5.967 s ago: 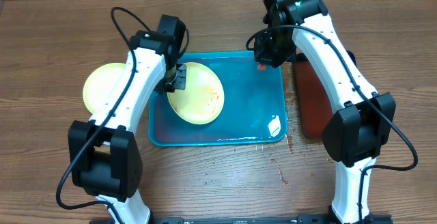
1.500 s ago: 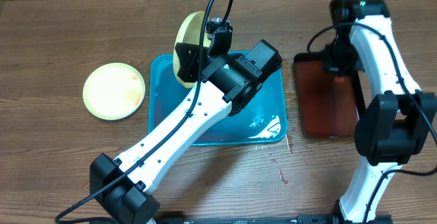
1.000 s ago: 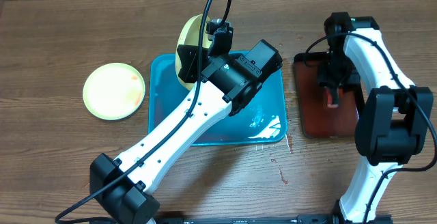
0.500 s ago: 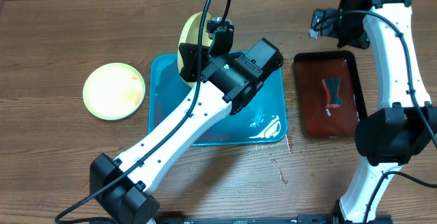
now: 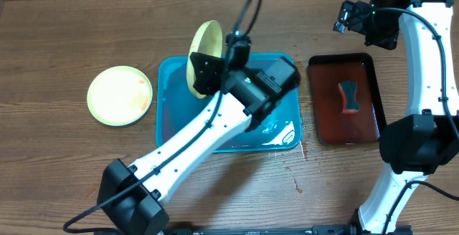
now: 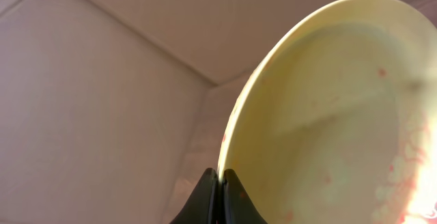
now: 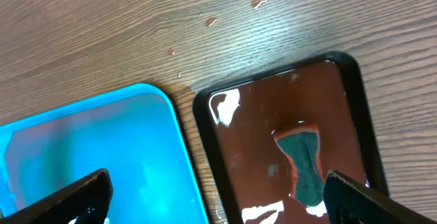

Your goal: Clean dirty plates on tray and stack at the side

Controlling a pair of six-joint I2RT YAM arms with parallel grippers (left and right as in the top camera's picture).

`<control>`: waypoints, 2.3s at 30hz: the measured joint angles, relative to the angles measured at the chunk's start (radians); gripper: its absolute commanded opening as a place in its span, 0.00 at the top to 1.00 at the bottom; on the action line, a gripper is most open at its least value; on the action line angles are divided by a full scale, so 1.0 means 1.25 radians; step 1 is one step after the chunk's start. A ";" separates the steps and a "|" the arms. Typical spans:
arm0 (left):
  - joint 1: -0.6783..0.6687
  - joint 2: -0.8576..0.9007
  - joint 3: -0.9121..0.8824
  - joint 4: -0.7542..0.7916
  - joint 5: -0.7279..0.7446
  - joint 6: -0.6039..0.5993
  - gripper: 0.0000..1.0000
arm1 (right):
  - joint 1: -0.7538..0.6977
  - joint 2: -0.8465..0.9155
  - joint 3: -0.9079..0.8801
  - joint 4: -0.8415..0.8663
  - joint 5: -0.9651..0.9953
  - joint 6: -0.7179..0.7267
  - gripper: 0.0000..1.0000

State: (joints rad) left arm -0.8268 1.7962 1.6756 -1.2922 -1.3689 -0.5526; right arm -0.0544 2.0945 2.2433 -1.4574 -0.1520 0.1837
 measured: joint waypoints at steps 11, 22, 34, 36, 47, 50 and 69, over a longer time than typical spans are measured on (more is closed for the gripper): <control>0.010 0.000 0.000 0.002 0.238 -0.018 0.96 | 0.002 0.000 0.000 0.002 -0.014 0.000 0.00; 0.283 -0.103 0.000 0.039 0.681 0.049 0.96 | 0.002 0.000 0.000 -0.005 -0.016 0.000 0.00; 0.796 -0.153 0.000 0.032 1.037 0.199 0.96 | 0.002 0.000 0.000 -0.007 -0.021 -0.001 0.00; 0.865 -0.153 0.000 0.032 1.064 0.219 0.96 | 0.002 0.000 0.000 -0.008 -0.022 -0.001 0.00; 1.093 -0.153 0.000 0.011 1.200 0.311 0.96 | 0.002 0.000 0.000 -0.007 -0.022 -0.001 0.00; 1.105 -0.153 0.000 0.007 1.241 0.323 0.96 | 0.002 0.000 0.000 -0.009 -0.022 -0.001 0.00; 1.112 -0.153 -0.001 0.020 1.287 0.341 0.96 | 0.002 0.000 0.000 -0.013 -0.022 -0.001 0.00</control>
State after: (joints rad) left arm 0.5636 1.6047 1.6745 -1.2667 0.2401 -0.1265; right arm -0.0525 2.0941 2.2433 -1.4731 -0.1791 0.1829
